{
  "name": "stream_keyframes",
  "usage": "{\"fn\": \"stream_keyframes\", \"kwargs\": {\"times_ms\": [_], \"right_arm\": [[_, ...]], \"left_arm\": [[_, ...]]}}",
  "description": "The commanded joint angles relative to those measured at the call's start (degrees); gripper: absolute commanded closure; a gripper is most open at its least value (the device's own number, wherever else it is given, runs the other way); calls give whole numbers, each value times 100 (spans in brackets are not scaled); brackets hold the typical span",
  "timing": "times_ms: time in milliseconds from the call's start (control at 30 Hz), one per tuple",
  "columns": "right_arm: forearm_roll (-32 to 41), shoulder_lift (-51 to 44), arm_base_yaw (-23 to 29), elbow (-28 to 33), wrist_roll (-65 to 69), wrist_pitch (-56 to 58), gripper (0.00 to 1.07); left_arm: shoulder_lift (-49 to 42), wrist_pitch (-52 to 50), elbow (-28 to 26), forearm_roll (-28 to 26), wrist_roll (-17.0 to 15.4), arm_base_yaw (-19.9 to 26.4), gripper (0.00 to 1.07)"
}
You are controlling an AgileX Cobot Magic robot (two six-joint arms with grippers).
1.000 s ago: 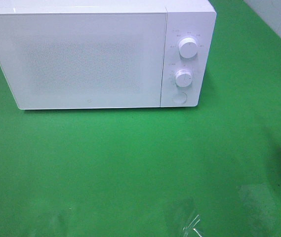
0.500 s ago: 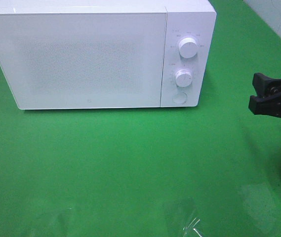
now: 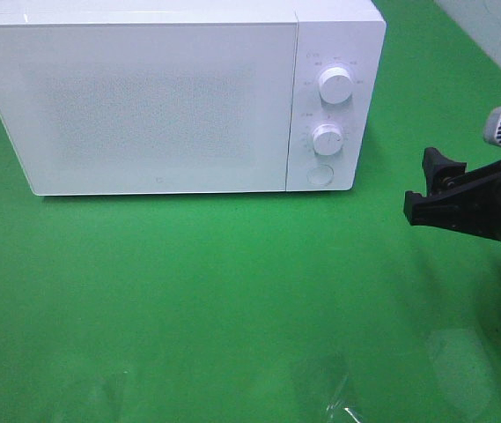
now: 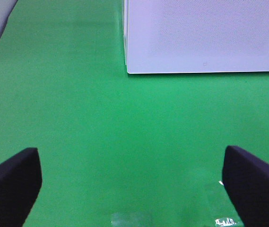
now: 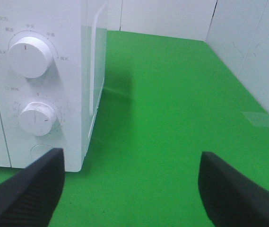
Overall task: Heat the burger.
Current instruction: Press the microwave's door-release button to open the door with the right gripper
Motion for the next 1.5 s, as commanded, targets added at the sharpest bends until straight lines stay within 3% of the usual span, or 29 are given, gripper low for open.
{"fn": "stream_keyframes", "kwargs": {"times_ms": [33,233,633,1033,1367,1500], "right_arm": [[292,172,338,-132,-86,-120,32],[378,498,613,-418,-86,-109,32],[332,1186,630,-922,407,-80,32],[-143,1616,630,-928,1152,-264,32],[-246,1753,630,-928,3260,-246,36],[-264,1753,630,-928,5214,-229,44]], "left_arm": [[-120,-86,23,-11,6,0,10],[-120,-86,23,-11,6,0,10],[-120,-86,23,-6,0,0,10],[-120,-86,23,-6,6,0,10],[-120,-86,23,-6,6,0,10],[-120,-86,23,-6,6,0,10]]}}
